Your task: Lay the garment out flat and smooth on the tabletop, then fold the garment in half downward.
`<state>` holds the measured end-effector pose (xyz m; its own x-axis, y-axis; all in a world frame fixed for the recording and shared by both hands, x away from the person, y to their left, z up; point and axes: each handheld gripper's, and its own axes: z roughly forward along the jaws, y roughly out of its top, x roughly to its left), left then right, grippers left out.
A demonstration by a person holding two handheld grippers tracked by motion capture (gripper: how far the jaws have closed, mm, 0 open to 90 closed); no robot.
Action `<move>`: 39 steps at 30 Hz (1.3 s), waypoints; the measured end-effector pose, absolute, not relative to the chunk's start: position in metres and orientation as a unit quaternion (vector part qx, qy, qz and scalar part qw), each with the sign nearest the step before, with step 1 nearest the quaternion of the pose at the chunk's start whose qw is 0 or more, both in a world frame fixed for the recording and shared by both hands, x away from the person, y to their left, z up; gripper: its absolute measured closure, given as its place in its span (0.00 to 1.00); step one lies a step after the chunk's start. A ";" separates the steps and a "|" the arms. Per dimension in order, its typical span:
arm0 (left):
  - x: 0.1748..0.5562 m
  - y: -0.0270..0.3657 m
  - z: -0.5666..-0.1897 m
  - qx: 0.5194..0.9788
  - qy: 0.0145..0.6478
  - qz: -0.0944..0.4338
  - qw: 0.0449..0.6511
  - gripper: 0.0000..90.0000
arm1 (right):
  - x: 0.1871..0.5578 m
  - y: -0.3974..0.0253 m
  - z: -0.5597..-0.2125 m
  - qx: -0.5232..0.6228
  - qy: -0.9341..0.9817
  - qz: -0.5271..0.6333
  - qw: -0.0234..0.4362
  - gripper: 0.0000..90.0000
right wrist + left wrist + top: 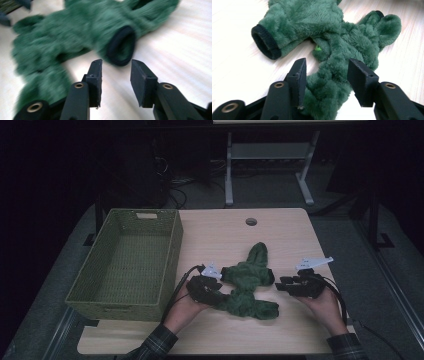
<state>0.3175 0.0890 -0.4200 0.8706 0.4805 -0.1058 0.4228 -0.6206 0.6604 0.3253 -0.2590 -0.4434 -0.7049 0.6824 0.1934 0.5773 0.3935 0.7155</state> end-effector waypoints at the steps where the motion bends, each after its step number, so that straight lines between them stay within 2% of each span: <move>1: 0.317 0.090 -0.420 0.898 0.253 0.042 0.358 0.53 | 0.320 -0.258 -0.443 0.373 0.833 0.404 0.065 0.67; 16: 0.288 0.113 -0.428 0.897 0.267 0.050 0.347 0.46 | 0.258 -0.248 -0.449 0.311 0.857 0.409 0.023 0.65; 24: 0.286 0.116 -0.435 0.899 0.280 0.064 0.331 0.47 | 0.252 -0.241 -0.453 0.301 0.866 0.398 0.019 0.67; 26: 0.287 0.116 -0.437 0.902 0.281 0.067 0.322 0.52 | 0.252 -0.239 -0.455 0.301 0.871 0.387 0.025 0.73; 31: 0.289 0.116 -0.442 0.906 0.286 0.056 0.306 0.76 | 0.252 -0.241 -0.456 0.301 0.874 0.380 0.033 0.95; 33: 0.290 0.115 -0.443 0.908 0.285 0.050 0.304 0.87 | 0.253 -0.243 -0.455 0.301 0.872 0.385 0.034 1.00; 35: 0.291 0.114 -0.442 0.908 0.283 0.045 0.306 0.95 | 0.254 -0.244 -0.455 0.300 0.871 0.387 0.036 1.00; 36: 0.290 0.114 -0.441 0.908 0.282 0.043 0.305 0.96 | 0.253 -0.244 -0.455 0.299 0.871 0.388 0.034 1.00; 37: 0.290 0.114 -0.440 0.909 0.280 0.045 0.306 0.96 | 0.253 -0.244 -0.454 0.299 0.872 0.386 0.034 0.95; 39: 0.289 0.115 -0.439 0.909 0.280 0.048 0.304 0.96 | 0.252 -0.245 -0.453 0.299 0.871 0.389 0.033 0.75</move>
